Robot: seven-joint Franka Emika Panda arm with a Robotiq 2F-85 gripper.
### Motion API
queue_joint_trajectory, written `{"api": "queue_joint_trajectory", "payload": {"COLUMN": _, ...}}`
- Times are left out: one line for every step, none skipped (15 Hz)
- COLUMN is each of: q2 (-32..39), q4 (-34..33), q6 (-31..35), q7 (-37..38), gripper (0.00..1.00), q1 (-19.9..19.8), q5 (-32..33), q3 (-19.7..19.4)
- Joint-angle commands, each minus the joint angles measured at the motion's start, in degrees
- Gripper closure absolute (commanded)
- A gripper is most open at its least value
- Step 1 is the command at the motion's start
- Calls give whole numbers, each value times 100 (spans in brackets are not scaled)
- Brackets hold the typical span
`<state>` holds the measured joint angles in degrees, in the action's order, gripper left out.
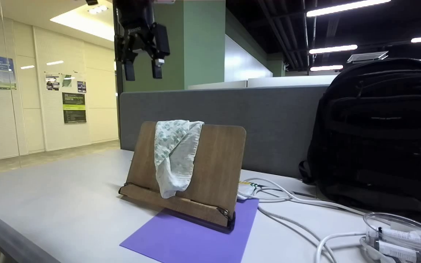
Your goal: Unhang the towel and leave it on the table
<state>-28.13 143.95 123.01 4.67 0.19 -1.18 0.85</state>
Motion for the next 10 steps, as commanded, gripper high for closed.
{"api": "queue_joint_trajectory", "payload": {"q2": 640, "q4": -274, "q6": 547, "q7": 279, "gripper": 0, "q1": -34, "q5": -78, "q3": 100}}
{"api": "queue_joint_trajectory", "payload": {"q2": 806, "q4": -310, "q6": 803, "q7": 314, "gripper": 0, "q1": -62, "q5": -19, "q3": 113}}
{"api": "queue_joint_trajectory", "payload": {"q2": 958, "q4": -350, "q6": 1027, "q7": 307, "gripper": 0, "q1": -76, "q5": 22, "q3": 108}}
{"api": "queue_joint_trajectory", "payload": {"q2": 1116, "q4": -400, "q6": 1254, "q7": 270, "gripper": 0, "q1": -91, "q5": 57, "q3": 88}}
{"api": "queue_joint_trajectory", "payload": {"q2": 1259, "q4": -454, "q6": 1429, "q7": 238, "gripper": 0, "q1": -96, "q5": 62, "q3": 69}}
{"api": "queue_joint_trajectory", "payload": {"q2": 1410, "q4": -536, "q6": 1537, "q7": 162, "gripper": 0, "q1": -92, "q5": 46, "q3": 40}}
{"api": "queue_joint_trajectory", "payload": {"q2": 1540, "q4": -606, "q6": 1617, "q7": 99, "gripper": 0, "q1": -97, "q5": 49, "q3": 21}}
{"api": "queue_joint_trajectory", "payload": {"q2": 1686, "q4": -698, "q6": 1610, "q7": -13, "gripper": 0, "q1": -83, "q5": 14, "q3": -13}}
{"api": "queue_joint_trajectory", "payload": {"q2": 1820, "q4": -781, "q6": 1604, "q7": -90, "gripper": 0, "q1": -77, "q5": -5, "q3": -37}}
{"api": "queue_joint_trajectory", "payload": {"q2": 1941, "q4": -860, "q6": 1566, "q7": -164, "gripper": 0, "q1": -66, "q5": -40, "q3": -61}}
